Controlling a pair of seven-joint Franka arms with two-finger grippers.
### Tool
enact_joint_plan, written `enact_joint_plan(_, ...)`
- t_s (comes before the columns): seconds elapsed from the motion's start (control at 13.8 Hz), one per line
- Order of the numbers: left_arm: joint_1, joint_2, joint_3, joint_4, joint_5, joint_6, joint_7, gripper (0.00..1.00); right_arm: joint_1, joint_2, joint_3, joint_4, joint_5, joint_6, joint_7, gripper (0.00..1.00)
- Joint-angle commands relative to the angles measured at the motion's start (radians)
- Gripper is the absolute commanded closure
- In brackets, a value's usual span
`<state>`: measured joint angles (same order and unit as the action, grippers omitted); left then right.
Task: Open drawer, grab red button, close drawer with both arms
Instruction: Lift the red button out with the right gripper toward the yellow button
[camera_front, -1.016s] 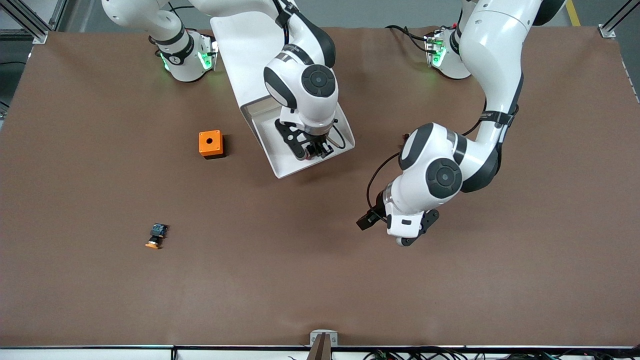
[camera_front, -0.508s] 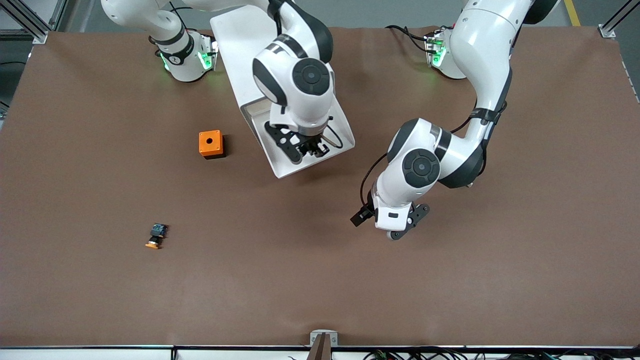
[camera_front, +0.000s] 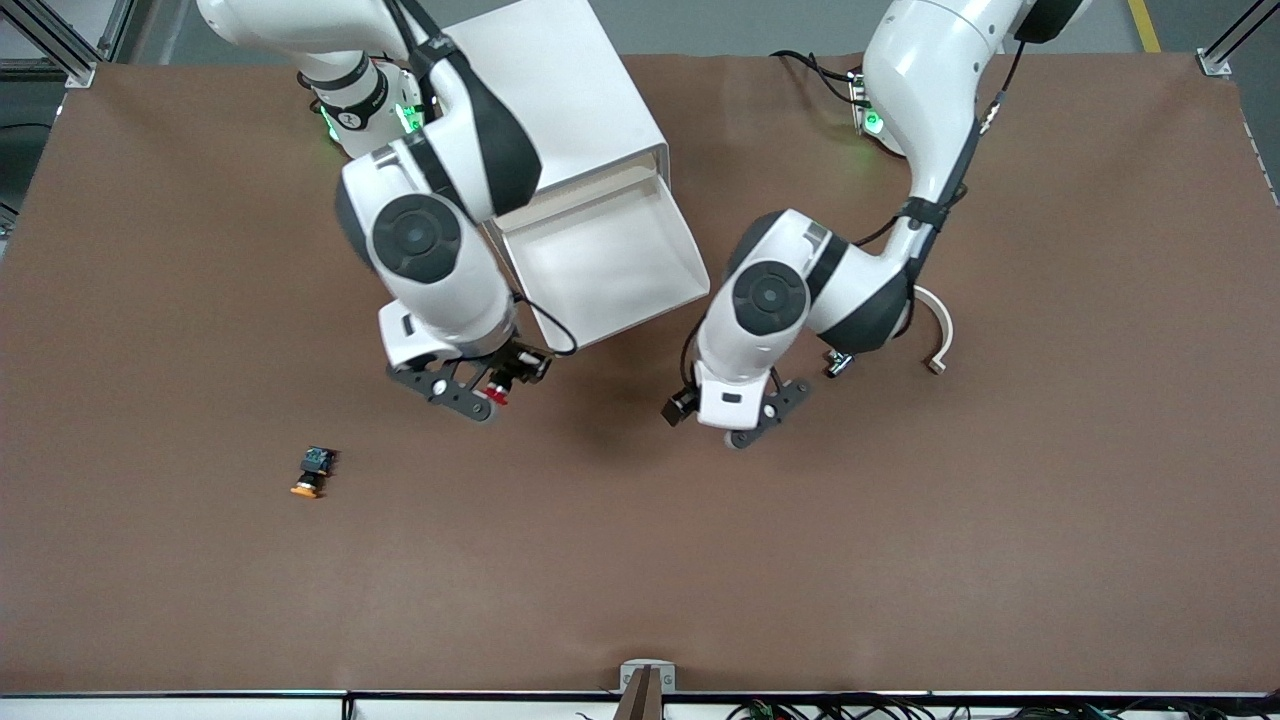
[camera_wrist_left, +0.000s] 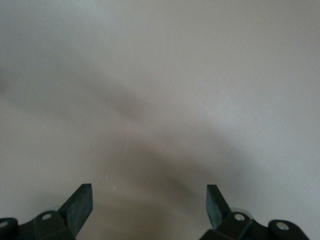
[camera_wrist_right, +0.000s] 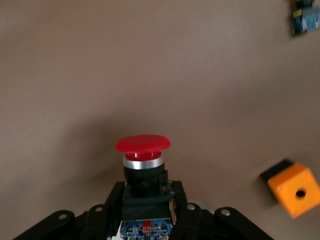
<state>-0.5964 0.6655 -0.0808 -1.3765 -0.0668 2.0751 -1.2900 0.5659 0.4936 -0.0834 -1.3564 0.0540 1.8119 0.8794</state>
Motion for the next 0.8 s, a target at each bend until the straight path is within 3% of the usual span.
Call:
enact_joint_plan(0.0, -0.051, -0.032, 0.004, -0.036, 0.022, -0.042, -0.046, 0.00, -0.061, 0.015, 0.019, -0.007, 0.000, 0.030, -0.158, 0.99)
enact_joint_plan(0.36, -0.117, -0.029, 0.004, -0.055, 0.024, -0.076, -0.088, 0.00, -0.178, 0.095, 0.022, -0.035, 0.044, 0.107, -0.328, 0.99)
enact_joint_plan(0.73, -0.164, -0.033, 0.000, -0.079, 0.021, -0.078, -0.140, 0.00, -0.277, 0.160, 0.021, -0.144, 0.041, 0.306, -0.430, 0.99)
